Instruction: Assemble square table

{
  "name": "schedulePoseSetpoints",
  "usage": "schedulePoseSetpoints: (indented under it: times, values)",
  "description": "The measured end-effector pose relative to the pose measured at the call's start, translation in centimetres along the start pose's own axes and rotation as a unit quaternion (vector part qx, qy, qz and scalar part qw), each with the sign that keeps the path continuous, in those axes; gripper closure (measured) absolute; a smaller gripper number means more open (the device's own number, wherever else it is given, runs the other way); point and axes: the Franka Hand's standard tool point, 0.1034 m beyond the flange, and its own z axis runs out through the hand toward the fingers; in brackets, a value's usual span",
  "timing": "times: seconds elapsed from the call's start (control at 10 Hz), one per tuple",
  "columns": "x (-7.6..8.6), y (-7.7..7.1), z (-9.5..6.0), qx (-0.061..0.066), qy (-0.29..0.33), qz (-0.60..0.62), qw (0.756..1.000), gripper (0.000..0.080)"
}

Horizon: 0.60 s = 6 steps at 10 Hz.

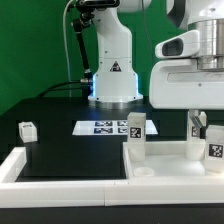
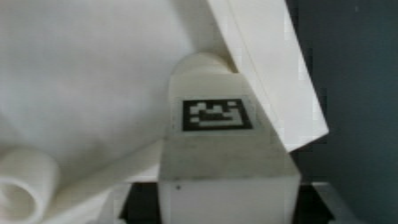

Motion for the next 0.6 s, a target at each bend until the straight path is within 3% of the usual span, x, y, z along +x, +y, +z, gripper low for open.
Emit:
schedulePoseSetpoints:
  times: [0.3,0.6]
  values:
    - [-0.17,0.48,-0.02,-0.008,-0.010,0.256,0.967,0.0510]
    - [-0.41,0.59,0.02,0.003,-0.034,0.427,0.904,0.0508]
